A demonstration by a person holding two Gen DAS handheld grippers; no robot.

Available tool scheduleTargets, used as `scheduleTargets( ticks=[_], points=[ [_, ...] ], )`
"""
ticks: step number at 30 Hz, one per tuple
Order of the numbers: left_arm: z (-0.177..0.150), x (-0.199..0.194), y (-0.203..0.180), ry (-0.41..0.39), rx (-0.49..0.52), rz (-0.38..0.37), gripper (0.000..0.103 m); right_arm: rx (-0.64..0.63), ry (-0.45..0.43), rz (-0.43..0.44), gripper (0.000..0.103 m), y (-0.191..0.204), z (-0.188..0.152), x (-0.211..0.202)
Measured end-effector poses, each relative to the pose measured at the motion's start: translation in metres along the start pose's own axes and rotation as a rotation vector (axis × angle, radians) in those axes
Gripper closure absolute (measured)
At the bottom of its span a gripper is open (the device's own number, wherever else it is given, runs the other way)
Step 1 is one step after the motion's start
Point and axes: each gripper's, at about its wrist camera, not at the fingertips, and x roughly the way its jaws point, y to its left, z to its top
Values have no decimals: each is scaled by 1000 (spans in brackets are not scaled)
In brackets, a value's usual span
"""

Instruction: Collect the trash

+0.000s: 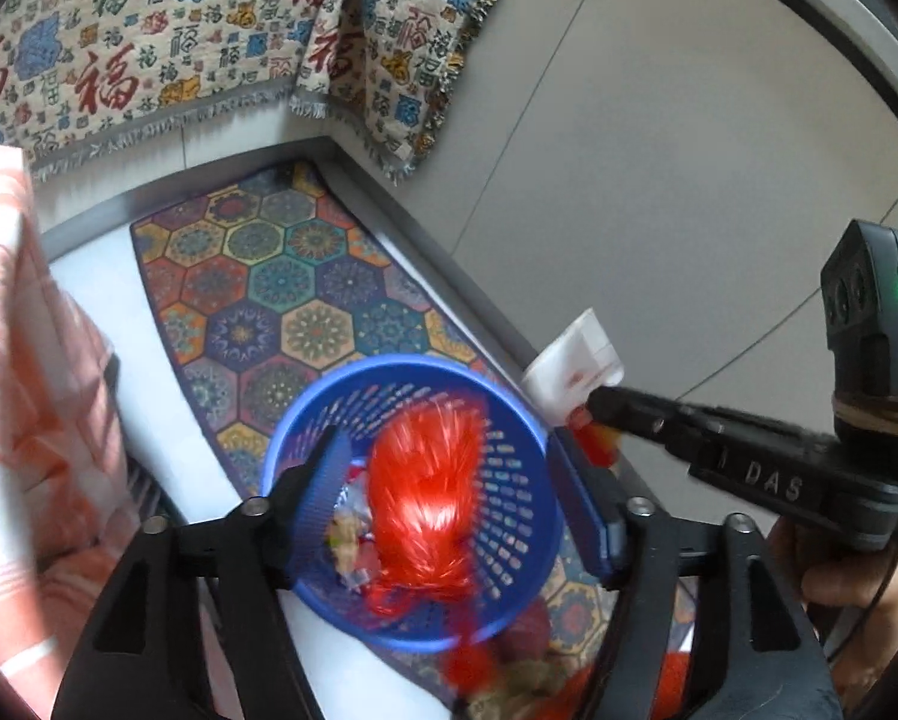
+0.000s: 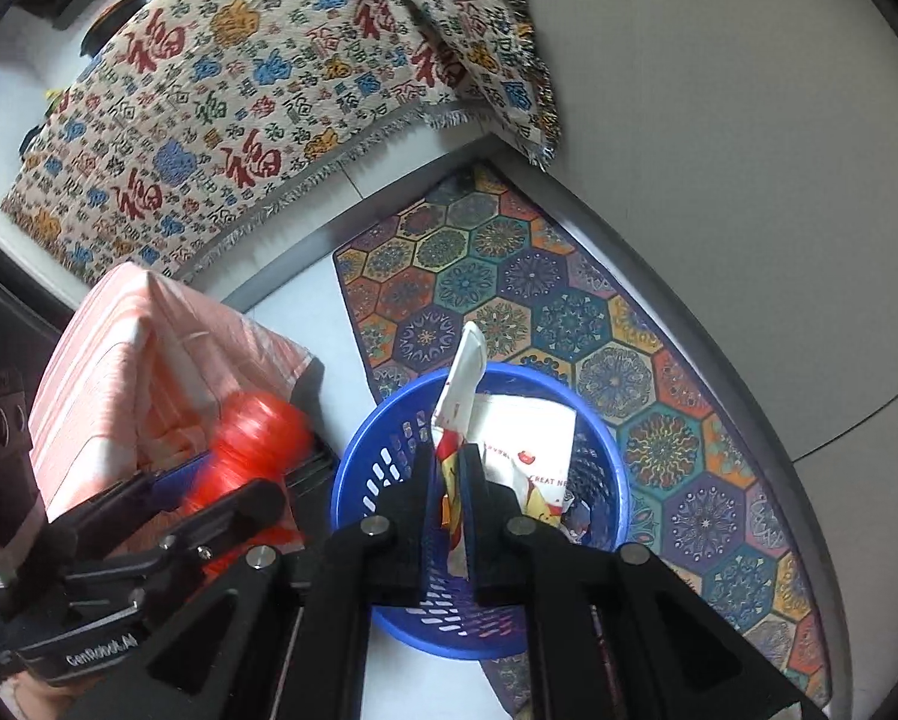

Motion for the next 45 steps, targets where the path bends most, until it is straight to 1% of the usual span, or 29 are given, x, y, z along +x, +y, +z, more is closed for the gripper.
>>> scheduleTargets(
  ticks=[1, 2, 3, 5, 7, 8, 9, 10, 11, 13, 15, 17, 20, 22, 24, 25, 26, 29, 30, 32, 35, 41, 45],
  points=[
    [2, 3, 0, -2, 0, 0, 27, 3, 3, 3, 86, -1, -1, 3],
    [3, 4, 0, -6, -1, 1, 27, 7, 9, 4, 77, -2, -2, 6],
    [4, 4, 1, -12, -5, 6, 24, 13, 16, 5, 74, -3, -2, 8],
    [5, -1, 2, -25, -17, 28, 20, 21, 16, -7, 63, -5, -3, 9],
    [6, -11, 0, -40, -29, 52, 16, 33, 4, -20, 57, -7, -2, 4],
    [7, -16, -2, -46, -31, 56, 15, 44, -4, -29, 50, -8, -2, 0],
    [7, -26, -6, -53, -29, 60, 10, 55, -14, -38, 42, -9, -2, -7],
    [7, -34, -10, -63, -23, 62, 4, 62, -29, -53, 21, -8, -2, -16],
    [6, -42, -14, -74, -11, 60, 3, 62, -43, -68, 14, -7, -3, -26],
    [2, -62, -27, -69, 28, 53, 0, 42, -77, -109, 14, 0, -7, -55],
    [-4, -78, -40, -39, 74, 74, 0, 20, -95, -130, 14, 6, -15, -81],
    [-14, -105, -53, -76, 106, 123, 0, 5, -116, -164, 13, 11, -26, -112],
    [-27, -140, -66, -143, 132, 176, 0, -14, -178, -198, 13, 20, -51, -157],
    [-38, -163, -76, -181, 155, 239, 0, -28, -206, -239, 13, 29, -73, -183],
    [-45, -175, -84, -184, 168, 312, 0, -36, -236, -284, 11, 37, -88, -202],
    [-48, -179, -87, -182, 179, 341, 0, -40, -248, -301, 9, 41, -97, -212],
    [-50, -183, -88, -184, 187, 350, 0, -42, -256, -303, 6, 45, -102, -219],
    [-58, -198, -88, -187, 173, 346, 0, -64, -279, -317, 4, 54, -116, -236],
    [-60, -202, -88, -186, 159, 351, 0, -79, -281, -328, 4, 58, -119, -239],
    [-62, -208, -90, -187, 164, 369, 0, -110, -275, -351, 2, 66, -124, -245],
    [-64, -210, -92, -172, 174, 388, 0, -117, -278, -344, 2, 73, -130, -253],
    [-66, -220, -83, -156, 138, 340, 0, -117, -266, -327, 2, 85, -137, -258],
    [-67, -225, -81, -165, 132, 341, 0, -131, -265, -326, 2, 92, -139, -259]
  ],
)
